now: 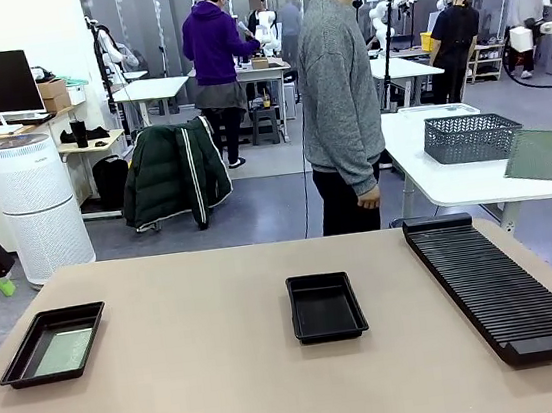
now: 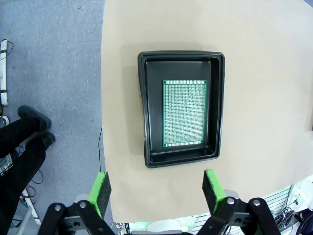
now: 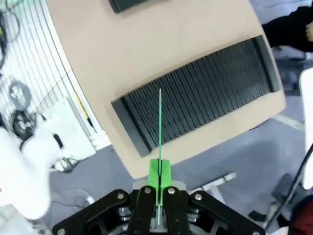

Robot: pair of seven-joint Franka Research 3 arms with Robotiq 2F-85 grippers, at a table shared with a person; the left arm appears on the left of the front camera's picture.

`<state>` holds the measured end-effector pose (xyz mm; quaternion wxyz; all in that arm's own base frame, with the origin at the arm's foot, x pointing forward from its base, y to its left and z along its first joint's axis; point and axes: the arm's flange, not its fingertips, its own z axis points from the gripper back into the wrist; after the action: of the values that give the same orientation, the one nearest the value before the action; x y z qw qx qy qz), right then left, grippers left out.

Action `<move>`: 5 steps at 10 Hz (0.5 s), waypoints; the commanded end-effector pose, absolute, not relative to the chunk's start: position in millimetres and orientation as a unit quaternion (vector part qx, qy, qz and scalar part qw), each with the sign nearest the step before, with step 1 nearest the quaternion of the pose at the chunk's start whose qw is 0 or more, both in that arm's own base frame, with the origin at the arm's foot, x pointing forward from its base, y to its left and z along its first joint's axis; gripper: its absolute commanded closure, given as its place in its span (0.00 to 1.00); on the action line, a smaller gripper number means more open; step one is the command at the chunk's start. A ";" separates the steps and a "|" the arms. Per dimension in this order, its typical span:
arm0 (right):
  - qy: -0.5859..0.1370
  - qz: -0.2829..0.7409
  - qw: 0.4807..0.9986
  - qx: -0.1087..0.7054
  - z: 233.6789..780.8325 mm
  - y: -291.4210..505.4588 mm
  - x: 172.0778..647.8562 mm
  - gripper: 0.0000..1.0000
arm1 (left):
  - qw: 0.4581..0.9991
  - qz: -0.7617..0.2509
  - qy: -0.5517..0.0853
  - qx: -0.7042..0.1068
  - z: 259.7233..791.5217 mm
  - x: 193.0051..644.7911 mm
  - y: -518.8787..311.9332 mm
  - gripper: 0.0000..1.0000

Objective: Inspect and transfer BCBs to ESD trays.
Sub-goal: Pick up the Blank PCB from the PCB Rack and place it in the right ESD tray.

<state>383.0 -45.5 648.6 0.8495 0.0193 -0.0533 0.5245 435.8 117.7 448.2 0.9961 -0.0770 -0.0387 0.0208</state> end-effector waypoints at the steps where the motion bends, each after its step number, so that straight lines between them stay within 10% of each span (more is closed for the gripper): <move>1: -0.059 0.443 0.893 0.055 640.9 -11.0 383.3 0.98 | 0.996 0.020 -0.046 -0.078 445.6 435.6 119.1 0.00; 5: -0.073 0.233 0.962 0.125 612.3 65.5 377.3 0.98 | 0.996 0.020 -0.046 -0.078 445.6 435.6 119.1 0.00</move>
<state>382.6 49.7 619.9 0.9513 0.1089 -0.0397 0.2858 435.8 117.7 448.2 0.9961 -0.0770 -0.0387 0.0207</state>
